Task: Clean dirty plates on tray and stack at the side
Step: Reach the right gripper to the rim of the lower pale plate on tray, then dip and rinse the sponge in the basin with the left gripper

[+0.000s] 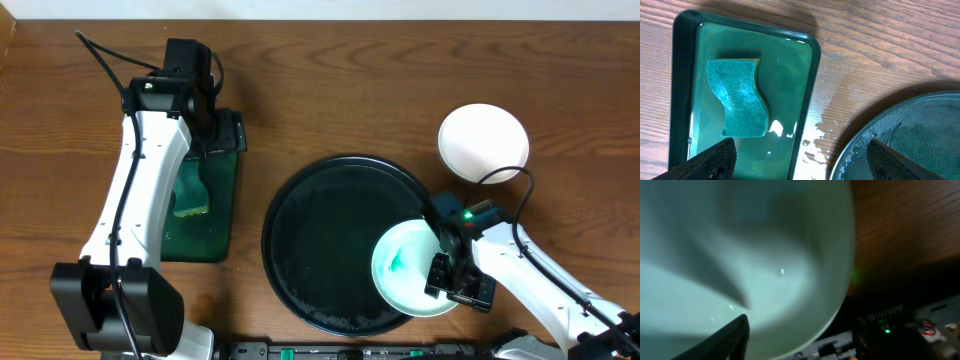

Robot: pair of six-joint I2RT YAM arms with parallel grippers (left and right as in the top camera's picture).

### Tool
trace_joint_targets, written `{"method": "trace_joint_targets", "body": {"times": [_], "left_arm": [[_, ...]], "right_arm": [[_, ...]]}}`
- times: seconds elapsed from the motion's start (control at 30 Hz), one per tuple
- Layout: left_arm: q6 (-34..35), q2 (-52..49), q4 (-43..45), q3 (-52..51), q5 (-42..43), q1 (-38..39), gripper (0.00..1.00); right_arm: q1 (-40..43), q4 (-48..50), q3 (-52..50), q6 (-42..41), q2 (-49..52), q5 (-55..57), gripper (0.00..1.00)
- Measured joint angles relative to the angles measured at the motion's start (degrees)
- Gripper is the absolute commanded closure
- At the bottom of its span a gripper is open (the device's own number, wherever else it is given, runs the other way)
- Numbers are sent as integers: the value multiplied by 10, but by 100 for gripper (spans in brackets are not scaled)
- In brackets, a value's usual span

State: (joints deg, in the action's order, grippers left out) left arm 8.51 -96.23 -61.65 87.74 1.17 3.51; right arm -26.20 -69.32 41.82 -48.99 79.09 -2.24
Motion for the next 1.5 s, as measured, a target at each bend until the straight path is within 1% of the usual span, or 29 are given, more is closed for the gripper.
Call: {"method": "trace_joint_targets", "body": {"times": [0.03,0.1,0.27,0.3,0.33,0.4,0.57,0.7,0.8,0.9,1.0,1.07,1.13,1.33,1.5], "left_arm": [[0,0,0,0,0,0,16],[0,0,0,0,0,0,16],[0,0,2,0,0,0,16],[0,0,2,0,0,0,16],[0,0,2,0,0,0,16],[0,0,2,0,0,0,16],[0,0,2,0,0,0,16],[0,0,2,0,0,0,16],[-1,0,2,0,0,0,16],[-7,0,2,0,0,0,16],[-12,0,-2,0,0,0,17],[-13,0,-6,0,0,0,20],[-15,0,-9,0,0,0,23],[-17,0,-10,-27,0,0,23],[0,0,-9,-64,-16,-8,22]], "right_arm": [[0,6,0,-14,0,7,56],[0,15,0,-32,0,17,64],[0,43,0,-61,0,35,65],[0,48,0,-63,0,38,68],[0,53,0,-64,0,39,77],[0,64,0,-70,0,45,98],[0,91,0,-69,-2,51,99],[0,124,0,-30,-2,56,99],[-5,153,1,24,-1,57,99],[-18,172,16,99,-1,55,99],[-29,199,39,171,-1,52,99],[-30,209,46,203,3,45,99],[-30,214,48,224,17,42,99],[-30,252,51,247,122,14,99],[-30,278,78,262,157,-13,99]]}}
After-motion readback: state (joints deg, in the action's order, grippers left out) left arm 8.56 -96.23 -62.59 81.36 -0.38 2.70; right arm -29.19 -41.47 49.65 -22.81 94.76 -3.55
